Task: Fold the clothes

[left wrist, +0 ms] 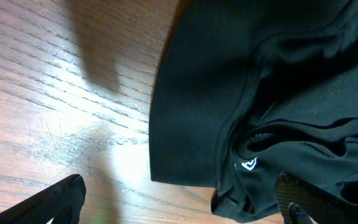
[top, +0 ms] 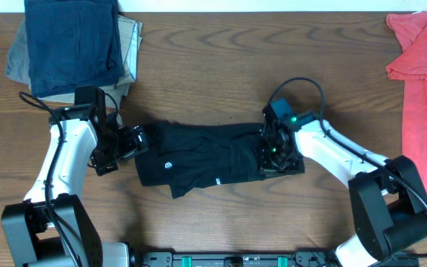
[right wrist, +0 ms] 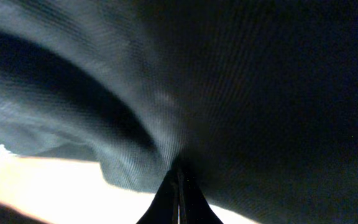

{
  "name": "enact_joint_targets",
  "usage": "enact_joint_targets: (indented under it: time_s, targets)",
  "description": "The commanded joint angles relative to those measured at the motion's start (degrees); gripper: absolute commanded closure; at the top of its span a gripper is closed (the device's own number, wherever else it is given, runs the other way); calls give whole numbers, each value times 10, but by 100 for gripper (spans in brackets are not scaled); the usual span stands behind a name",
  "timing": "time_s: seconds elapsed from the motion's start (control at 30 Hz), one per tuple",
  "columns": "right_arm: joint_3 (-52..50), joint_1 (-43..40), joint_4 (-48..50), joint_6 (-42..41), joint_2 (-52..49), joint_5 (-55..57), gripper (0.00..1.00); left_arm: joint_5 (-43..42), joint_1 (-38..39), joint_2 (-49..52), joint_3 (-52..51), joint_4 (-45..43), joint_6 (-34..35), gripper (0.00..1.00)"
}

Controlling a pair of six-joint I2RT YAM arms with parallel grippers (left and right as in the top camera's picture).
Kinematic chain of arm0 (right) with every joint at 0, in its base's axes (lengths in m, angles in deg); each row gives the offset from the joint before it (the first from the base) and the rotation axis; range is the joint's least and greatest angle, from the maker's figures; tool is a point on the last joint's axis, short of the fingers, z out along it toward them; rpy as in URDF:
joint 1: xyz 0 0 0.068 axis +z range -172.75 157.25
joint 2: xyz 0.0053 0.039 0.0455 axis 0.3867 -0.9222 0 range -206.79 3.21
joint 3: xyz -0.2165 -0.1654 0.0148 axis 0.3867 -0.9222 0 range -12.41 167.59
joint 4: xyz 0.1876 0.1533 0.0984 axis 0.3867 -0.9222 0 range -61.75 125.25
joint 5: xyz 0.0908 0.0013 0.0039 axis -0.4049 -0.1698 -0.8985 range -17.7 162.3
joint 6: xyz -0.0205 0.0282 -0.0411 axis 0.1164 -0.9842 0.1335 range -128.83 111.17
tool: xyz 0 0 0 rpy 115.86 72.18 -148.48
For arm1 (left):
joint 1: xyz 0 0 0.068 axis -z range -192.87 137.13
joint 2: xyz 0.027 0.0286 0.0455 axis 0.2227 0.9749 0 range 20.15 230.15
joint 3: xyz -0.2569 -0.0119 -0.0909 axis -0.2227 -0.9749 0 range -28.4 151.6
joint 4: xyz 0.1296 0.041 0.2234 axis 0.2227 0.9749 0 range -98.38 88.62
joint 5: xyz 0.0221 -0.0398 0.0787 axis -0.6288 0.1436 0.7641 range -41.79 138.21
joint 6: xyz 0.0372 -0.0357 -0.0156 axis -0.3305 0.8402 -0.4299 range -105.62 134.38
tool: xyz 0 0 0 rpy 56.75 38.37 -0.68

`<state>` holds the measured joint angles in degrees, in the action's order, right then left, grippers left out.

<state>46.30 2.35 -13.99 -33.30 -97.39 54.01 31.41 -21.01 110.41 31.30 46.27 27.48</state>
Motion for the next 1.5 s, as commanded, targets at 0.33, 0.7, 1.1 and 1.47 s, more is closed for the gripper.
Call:
enact_joint_targets:
  time_s: [0.33,0.7,1.1,1.47]
  targets:
    - [85,-1,67,9,22,9,71,-5,-1,0,-3,-2,-5,2]
    - [83,52,184,-8,-101,0,79,-5,-1,0,-3,-6,-5,2]
    - [170,16,31,13,-38,74,78,-5,-1,0,-3,-5,-5,2]
    - [185,-31,-187,78,39,170,5,-5,-1,0,-4,-5,-5,2]
